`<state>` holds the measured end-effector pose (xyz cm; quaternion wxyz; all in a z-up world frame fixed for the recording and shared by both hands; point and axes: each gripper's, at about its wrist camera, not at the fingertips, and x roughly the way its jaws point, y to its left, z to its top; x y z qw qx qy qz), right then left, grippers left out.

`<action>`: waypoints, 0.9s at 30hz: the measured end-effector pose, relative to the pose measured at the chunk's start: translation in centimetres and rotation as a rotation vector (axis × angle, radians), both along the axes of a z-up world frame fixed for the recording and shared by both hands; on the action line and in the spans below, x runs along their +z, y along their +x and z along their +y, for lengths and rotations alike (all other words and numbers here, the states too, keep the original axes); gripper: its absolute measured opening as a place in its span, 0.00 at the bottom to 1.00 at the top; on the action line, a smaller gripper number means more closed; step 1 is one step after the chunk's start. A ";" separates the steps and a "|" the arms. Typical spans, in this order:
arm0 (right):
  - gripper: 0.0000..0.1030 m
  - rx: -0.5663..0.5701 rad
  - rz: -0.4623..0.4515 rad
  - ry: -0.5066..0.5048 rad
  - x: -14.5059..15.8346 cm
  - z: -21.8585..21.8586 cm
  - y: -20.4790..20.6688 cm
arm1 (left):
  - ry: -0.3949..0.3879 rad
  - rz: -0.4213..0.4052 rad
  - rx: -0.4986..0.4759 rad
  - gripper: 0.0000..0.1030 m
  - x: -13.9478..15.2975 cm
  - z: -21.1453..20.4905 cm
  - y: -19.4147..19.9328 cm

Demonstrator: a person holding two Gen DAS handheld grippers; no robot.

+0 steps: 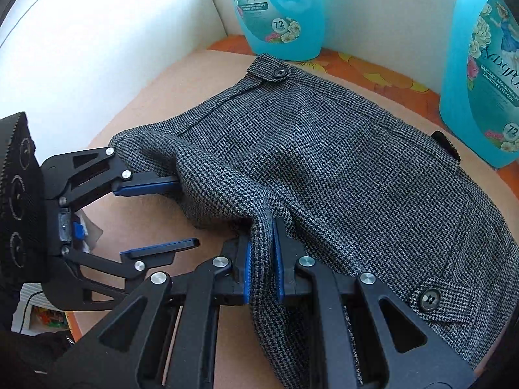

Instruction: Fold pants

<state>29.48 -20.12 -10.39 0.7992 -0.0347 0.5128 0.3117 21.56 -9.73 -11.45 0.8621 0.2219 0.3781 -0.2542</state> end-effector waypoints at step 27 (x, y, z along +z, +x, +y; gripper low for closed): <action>0.04 -0.011 -0.318 -0.522 -1.1 -4.0 -13.4 | 0.013 0.083 -0.114 0.11 1.9 2.0 -1.3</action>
